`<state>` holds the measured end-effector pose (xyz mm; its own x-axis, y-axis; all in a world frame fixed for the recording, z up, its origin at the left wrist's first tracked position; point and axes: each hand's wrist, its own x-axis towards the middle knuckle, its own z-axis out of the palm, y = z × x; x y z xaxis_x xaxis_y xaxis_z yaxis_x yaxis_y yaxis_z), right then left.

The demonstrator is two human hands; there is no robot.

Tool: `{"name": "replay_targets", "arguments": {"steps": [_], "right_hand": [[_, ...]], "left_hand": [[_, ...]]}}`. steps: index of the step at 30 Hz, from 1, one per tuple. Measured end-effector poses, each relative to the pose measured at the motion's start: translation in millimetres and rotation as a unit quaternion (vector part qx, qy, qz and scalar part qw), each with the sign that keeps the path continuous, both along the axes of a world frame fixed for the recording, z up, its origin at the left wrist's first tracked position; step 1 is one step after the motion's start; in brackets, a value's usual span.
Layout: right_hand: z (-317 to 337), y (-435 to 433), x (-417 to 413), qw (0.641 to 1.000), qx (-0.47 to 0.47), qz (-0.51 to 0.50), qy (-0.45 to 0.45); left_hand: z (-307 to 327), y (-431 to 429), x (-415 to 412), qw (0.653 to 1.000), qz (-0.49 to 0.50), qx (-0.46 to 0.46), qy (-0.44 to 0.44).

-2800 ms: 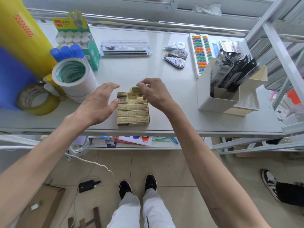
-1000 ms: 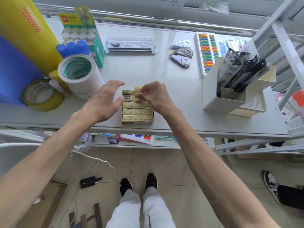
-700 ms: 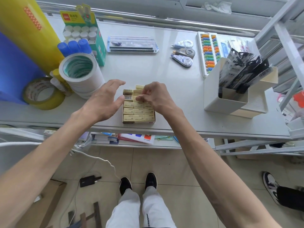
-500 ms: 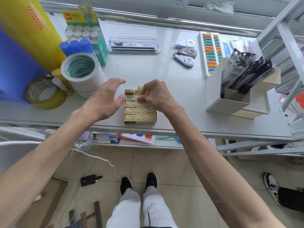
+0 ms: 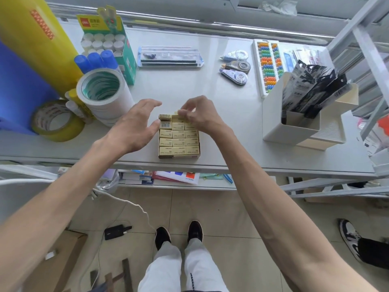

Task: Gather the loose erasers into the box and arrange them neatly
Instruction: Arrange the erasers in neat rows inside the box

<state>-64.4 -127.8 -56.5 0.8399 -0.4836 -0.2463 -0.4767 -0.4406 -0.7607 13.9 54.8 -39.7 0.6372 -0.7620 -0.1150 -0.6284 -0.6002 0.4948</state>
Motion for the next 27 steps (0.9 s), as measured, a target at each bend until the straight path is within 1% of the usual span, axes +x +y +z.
{"name": "replay_targets", "arguments": {"steps": [2,6,10,12,15,17,23,27], "right_hand": [[-0.9,-0.7,-1.0,1.0,-0.01,-0.013,-0.012],[0.2,-3.4,-5.5,1.0,-0.015,-0.002,-0.013],[14.0,-9.0,-13.2,0.993,0.015,-0.065,-0.1],[19.3,-13.4,-19.1,0.992,0.037,-0.07,-0.096],[18.6,-14.9,-25.3,0.99,0.107,-0.053,-0.071],[15.3,-14.5,-28.1,0.988,0.129,-0.043,-0.066],[13.1,-13.1,-35.0,0.99,0.112,-0.015,-0.085],[13.7,-13.0,-33.6,0.986,0.14,-0.007,-0.092]], "left_hand": [[0.5,0.8,0.0,1.0,-0.001,0.001,0.001],[1.7,4.3,2.8,1.0,0.0,0.002,0.0],[3.4,4.8,2.9,1.0,0.001,0.003,-0.002],[3.9,3.0,1.4,1.0,-0.002,0.001,-0.004],[4.9,-1.2,-2.2,1.0,-0.004,0.004,-0.006],[5.0,-4.0,-4.9,1.0,-0.006,0.006,-0.009],[5.1,-6.8,-9.3,1.0,-0.013,0.016,-0.022],[5.5,-7.1,-11.0,0.999,-0.011,0.017,-0.031]]}}
